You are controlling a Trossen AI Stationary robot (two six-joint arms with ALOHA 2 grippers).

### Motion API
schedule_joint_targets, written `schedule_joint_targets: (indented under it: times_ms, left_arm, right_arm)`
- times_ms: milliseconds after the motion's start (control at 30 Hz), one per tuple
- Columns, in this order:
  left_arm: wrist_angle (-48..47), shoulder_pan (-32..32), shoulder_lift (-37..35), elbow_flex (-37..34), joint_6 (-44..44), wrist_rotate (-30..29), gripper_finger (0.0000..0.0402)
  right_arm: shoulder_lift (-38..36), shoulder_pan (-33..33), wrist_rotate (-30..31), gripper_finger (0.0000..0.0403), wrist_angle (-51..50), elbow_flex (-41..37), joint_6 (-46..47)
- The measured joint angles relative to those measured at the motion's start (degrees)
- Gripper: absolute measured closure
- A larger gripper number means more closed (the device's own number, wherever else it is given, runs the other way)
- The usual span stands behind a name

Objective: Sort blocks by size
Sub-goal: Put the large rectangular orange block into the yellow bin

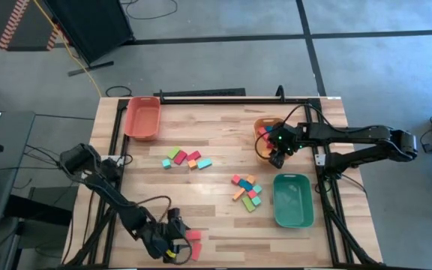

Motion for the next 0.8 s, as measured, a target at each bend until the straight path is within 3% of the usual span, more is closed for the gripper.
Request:
schedule_joint_targets:
  times_ms: [300,800]
  left_arm:
    - [-16.6,0.0,5.5,9.0,-3.3,-3.4,0.0132]
    - [-17.2,0.0,5.6,9.3,-3.8,-2.4,0.0180]
  right_arm:
    - [0.0,0.0,0.0,0.0168,0.4,0.0,0.0]
    - [0.0,2.4,0.0,0.0168,1.4,0.0,-0.4]
